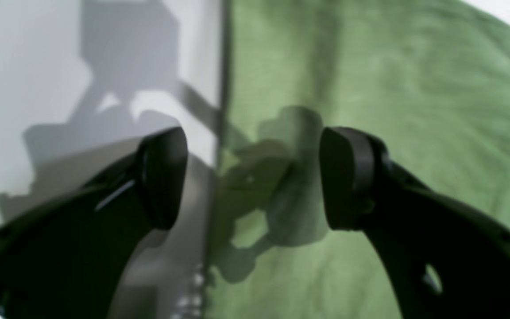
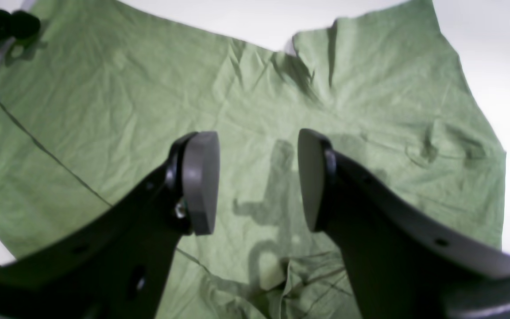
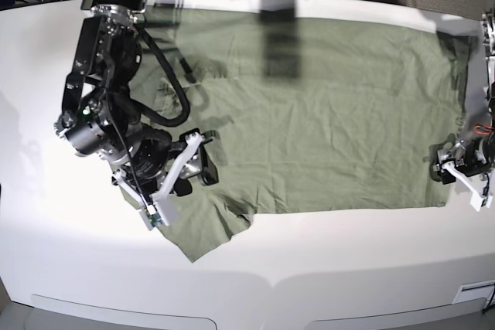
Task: Fold the T-shirt properly
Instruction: 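Close both grippers on the hem corners, pinching the fabric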
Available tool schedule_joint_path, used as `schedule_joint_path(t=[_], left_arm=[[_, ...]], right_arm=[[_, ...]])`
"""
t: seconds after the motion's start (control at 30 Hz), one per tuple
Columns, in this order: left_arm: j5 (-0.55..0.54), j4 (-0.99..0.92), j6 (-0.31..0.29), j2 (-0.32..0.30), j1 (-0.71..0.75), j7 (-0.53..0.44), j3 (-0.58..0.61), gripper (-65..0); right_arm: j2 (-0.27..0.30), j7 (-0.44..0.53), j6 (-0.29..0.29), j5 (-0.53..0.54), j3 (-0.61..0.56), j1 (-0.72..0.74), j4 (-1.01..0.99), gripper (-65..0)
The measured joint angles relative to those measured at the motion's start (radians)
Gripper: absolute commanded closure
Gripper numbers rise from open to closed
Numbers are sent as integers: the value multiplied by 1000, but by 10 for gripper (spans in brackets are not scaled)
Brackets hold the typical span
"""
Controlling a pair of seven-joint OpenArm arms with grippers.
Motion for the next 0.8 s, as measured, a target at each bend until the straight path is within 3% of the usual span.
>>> schedule_joint_path(t=[0.43,0.53,0.6,0.8], left_arm=[[-153,0,-169,8,3,56,0,-453],[-157,0,-176,31,3,58,0,-453],[-123,0,-177,42,3,28,0,-453],[124,0,-184,30,7,-177,0,-453]], right_arm=[[0,-7,0,38,0,0,0,-291],[0,-7,0,37,0,1,0,-291],[0,-7,0,37,0,0,0,-291],[0,-41,4,37,0,0,0,-291]])
